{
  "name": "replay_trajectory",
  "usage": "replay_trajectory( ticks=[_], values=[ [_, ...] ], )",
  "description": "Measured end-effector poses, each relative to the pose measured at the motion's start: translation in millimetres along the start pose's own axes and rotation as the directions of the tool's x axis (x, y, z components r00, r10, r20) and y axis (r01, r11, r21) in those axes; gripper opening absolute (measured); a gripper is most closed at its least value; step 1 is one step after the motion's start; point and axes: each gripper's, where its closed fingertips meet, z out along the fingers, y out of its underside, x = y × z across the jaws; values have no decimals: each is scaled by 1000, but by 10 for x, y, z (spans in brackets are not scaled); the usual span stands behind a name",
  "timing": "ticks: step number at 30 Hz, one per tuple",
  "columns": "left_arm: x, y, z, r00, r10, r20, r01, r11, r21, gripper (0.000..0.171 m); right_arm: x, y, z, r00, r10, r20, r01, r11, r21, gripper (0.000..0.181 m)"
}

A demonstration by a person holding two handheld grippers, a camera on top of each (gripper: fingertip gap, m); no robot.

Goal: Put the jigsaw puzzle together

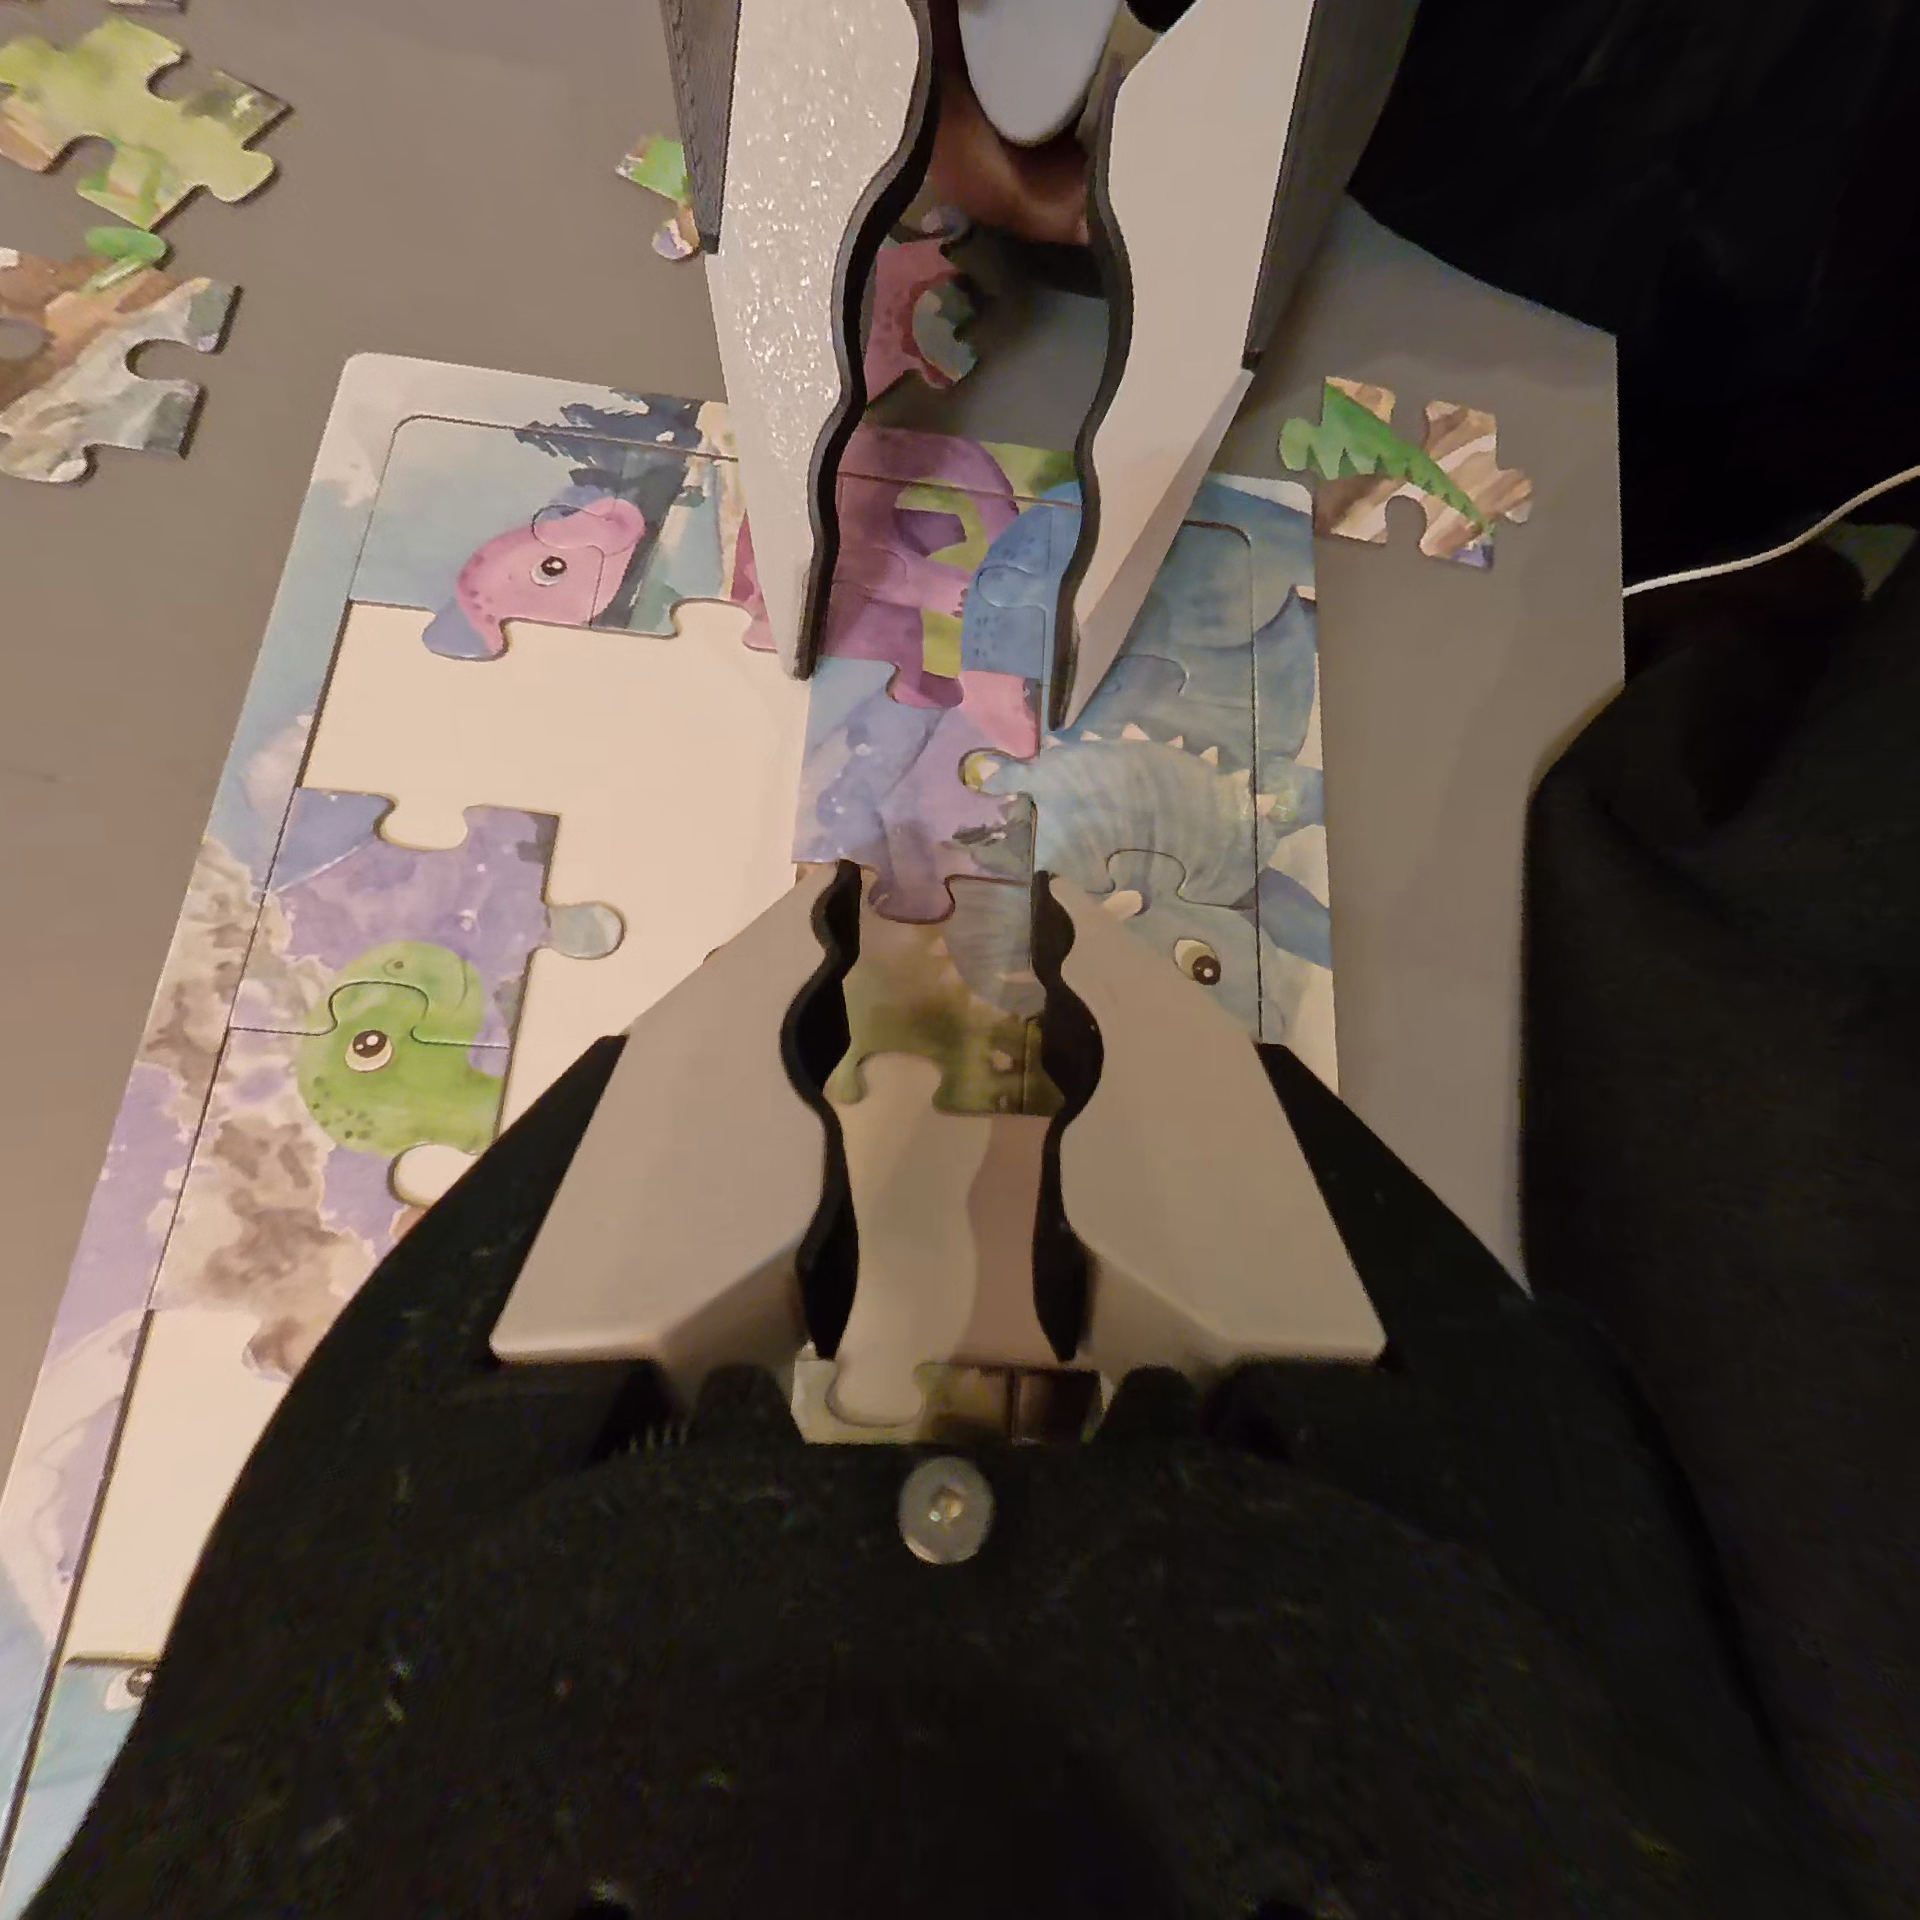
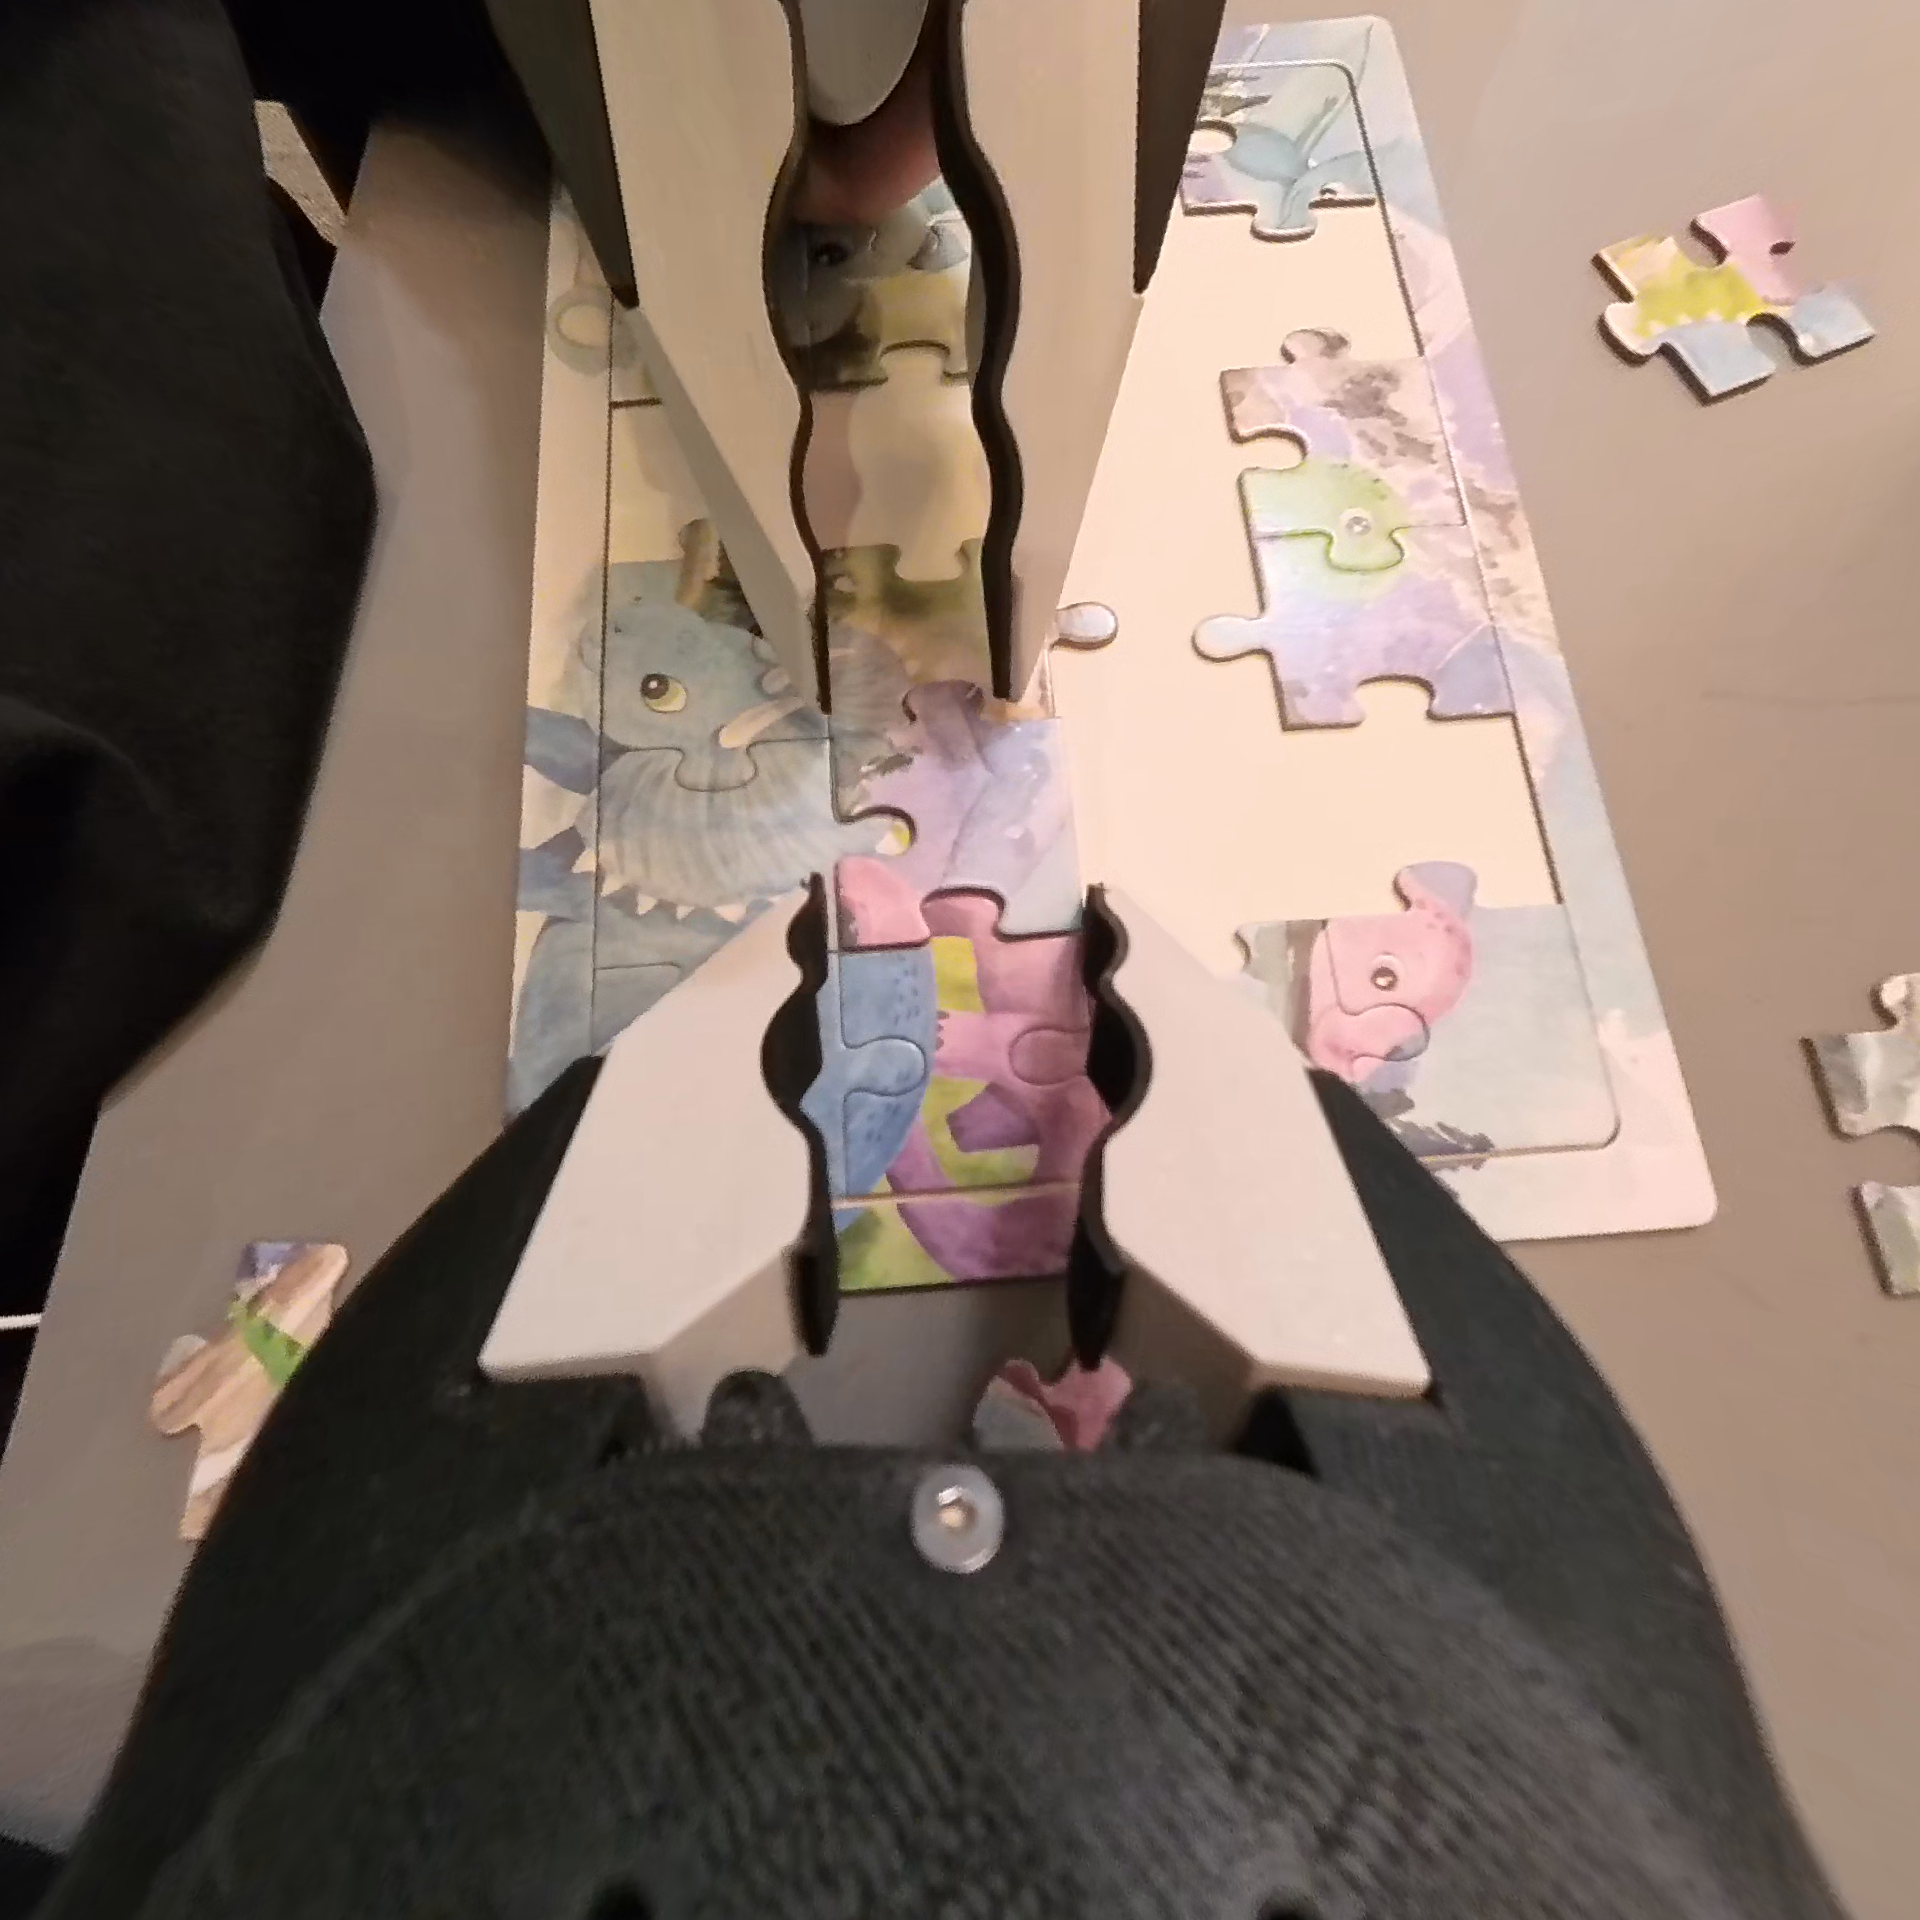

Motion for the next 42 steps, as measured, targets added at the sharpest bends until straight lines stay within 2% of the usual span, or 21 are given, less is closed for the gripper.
replay_trajectory(
  ticks=[9,16,21,33,42],
  values=[
    [-11,-8,4,1000,8,15,-8,1000,1,29,1,-71,-38,1000,-17,-12,18,999,29,43],
    [-16,-43,-9,1000,8,21,-9,1000,20,27,28,-132,-25,999,-14,-29,16,999,50,32],
    [-43,-39,7,999,7,44,-7,1000,15,21,-3,-82,76,1000,14,3,-14,1000,27,33],
    [-38,-23,68,998,15,66,-14,1000,-11,22,-6,-85,74,1000,19,6,-19,999,40,33],
    [-12,-14,80,998,16,66,-15,1000,-18,12,45,-42,10,999,46,-3,-46,999,30,29]
  ],
)
